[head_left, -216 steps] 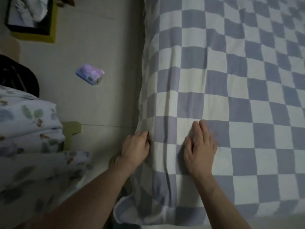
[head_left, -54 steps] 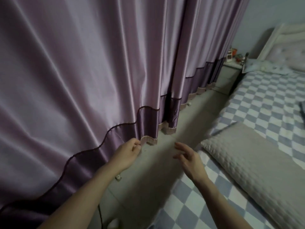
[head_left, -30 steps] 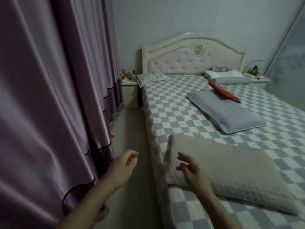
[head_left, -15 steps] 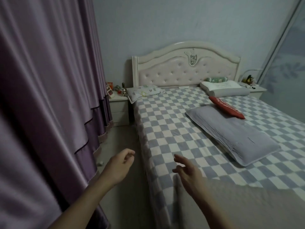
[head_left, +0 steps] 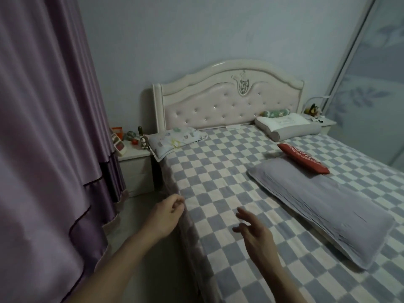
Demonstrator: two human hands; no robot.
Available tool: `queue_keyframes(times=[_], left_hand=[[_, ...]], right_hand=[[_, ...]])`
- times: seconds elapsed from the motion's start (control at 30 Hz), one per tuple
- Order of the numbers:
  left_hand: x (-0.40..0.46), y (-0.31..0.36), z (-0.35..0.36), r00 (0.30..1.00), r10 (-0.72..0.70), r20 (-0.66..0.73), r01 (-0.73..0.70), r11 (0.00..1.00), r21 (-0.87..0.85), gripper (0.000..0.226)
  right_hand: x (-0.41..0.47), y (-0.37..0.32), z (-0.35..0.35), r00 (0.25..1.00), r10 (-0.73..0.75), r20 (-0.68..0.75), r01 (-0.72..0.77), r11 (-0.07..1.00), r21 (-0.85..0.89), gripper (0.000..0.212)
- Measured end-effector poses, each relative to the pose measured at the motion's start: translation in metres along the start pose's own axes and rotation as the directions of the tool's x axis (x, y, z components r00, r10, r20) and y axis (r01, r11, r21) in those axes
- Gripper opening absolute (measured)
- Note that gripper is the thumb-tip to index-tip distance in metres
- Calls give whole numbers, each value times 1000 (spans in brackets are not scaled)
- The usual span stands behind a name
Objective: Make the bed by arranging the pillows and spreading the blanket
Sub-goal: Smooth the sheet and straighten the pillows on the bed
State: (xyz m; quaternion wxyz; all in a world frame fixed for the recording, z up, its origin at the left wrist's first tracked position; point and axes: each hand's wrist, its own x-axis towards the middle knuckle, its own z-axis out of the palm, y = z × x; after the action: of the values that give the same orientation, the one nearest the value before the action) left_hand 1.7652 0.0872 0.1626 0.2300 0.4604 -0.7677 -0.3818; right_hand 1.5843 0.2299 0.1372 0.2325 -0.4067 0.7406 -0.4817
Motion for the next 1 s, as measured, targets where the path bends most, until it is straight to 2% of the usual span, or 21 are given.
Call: queue_keyframes(times=[0.2, 0.37, 0.5, 0.63, 0.8, 1.0], left_hand=[[122, -22, -3, 992, 14, 122, -18, 999, 31, 19], [221, -37, -1, 983, 35, 182, -45, 998, 52, 13], [324, -41, -18, 988, 3, 152, -19, 994, 109, 18], [396, -37, -39, 997, -6, 75, -5, 988, 156, 26], [482, -63, -52, 997, -59, 57, 46, 977, 208, 28], [613, -105, -62, 982, -122, 142, 76, 953, 293, 28]], right_hand=[[93, 0, 40, 997, 68, -31, -68, 997, -30, 38], [193, 15, 60, 992, 103, -74, -100, 994, 39, 39], [303, 13, 82, 990, 109, -91, -98, 988, 122, 38], [376, 1, 98, 997, 76, -26, -73, 995, 74, 39], [455, -6, 114, 998, 53, 17, -53, 999, 0, 38], [555, -4, 158, 995, 95, -7, -95, 994, -58, 39]])
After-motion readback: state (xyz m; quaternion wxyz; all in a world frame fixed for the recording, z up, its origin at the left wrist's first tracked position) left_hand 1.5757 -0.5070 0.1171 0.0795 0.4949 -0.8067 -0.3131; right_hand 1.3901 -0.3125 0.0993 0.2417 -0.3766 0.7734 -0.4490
